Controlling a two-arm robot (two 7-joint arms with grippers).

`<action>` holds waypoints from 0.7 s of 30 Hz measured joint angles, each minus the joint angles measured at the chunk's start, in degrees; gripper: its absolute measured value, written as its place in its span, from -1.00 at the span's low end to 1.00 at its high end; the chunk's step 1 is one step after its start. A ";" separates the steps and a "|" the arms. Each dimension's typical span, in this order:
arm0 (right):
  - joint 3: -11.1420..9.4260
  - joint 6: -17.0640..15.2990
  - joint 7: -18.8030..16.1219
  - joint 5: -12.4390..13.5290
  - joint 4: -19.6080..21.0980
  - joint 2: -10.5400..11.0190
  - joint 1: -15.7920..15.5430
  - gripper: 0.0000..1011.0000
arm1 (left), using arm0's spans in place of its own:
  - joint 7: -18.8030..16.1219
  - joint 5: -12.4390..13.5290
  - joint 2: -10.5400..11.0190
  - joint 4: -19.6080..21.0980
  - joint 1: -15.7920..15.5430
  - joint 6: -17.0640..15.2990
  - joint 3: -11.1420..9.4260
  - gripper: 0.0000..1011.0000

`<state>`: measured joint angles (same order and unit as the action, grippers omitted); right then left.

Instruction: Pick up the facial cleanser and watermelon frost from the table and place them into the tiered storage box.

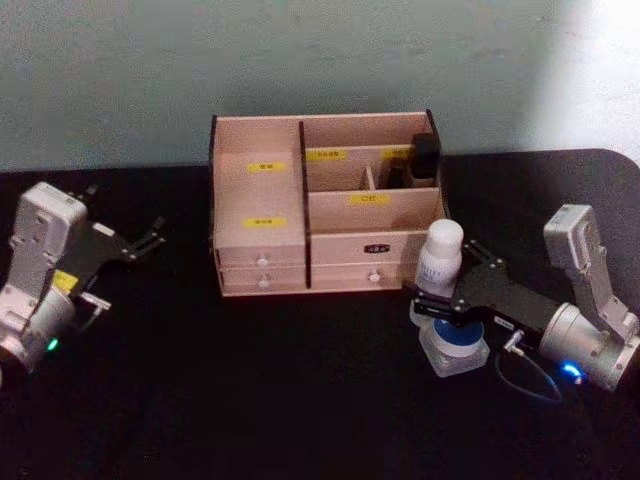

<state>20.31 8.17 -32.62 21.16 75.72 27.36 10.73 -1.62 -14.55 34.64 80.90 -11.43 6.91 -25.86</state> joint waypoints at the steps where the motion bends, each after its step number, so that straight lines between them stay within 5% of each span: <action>1: -0.04 -0.05 0.00 0.14 0.00 0.02 -0.01 0.98 | 0.00 0.00 0.00 0.00 0.00 0.00 0.00 0.98; 21: -0.29 -0.22 0.01 0.93 -0.01 0.04 -0.31 0.98 | 0.00 0.00 0.00 0.00 0.00 0.00 0.00 0.98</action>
<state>20.02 7.95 -32.61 22.09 75.71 27.40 10.42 -1.62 -14.55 34.65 80.90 -11.43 6.91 -25.86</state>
